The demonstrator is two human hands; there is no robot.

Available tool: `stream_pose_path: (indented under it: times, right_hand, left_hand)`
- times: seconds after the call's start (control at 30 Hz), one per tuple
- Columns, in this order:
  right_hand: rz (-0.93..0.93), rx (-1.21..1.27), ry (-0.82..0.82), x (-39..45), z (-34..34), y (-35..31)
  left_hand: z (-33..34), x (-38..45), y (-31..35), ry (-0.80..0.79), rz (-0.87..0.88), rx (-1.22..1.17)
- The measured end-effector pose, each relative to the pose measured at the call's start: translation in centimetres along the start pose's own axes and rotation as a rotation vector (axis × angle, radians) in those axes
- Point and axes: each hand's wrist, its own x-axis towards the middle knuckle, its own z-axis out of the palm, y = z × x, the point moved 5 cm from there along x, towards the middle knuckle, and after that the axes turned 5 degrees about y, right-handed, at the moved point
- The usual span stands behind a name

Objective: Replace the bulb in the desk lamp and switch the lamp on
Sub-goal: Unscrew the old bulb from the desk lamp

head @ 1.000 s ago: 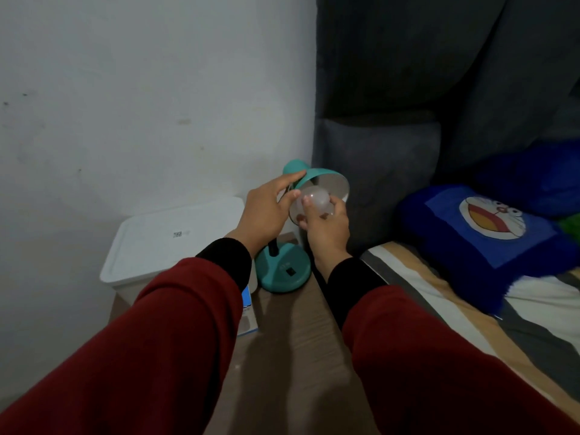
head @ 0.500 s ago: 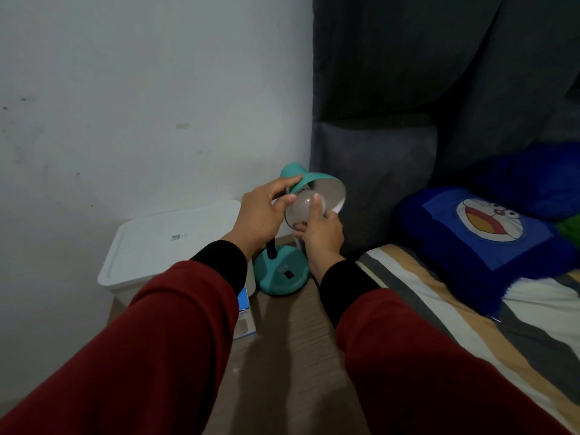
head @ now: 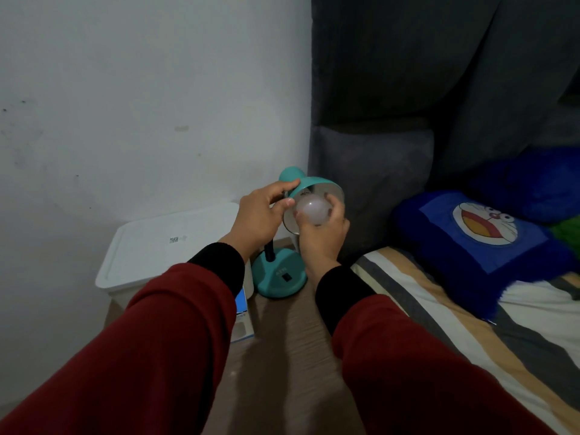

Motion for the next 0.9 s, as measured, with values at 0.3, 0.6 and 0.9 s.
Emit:
stream_pose_path:
  times: [0.3, 0.6, 0.9]
  right_hand:
    - [0.053, 0.035, 0.019, 0.1, 0.0, 0.2]
    - [0.099, 0.065, -0.003, -0.3, 0.1, 0.3]
    - [0.084, 0.044, 0.01, 0.0, -0.5, -0.2]
  left_hand:
    - [0.2, 0.0, 0.0, -0.001, -0.018, -0.02]
    - [0.2, -0.1, 0.1, -0.009, -0.028, -0.023]
    - [0.4, -0.1, 0.2, -0.015, -0.043, -0.013]
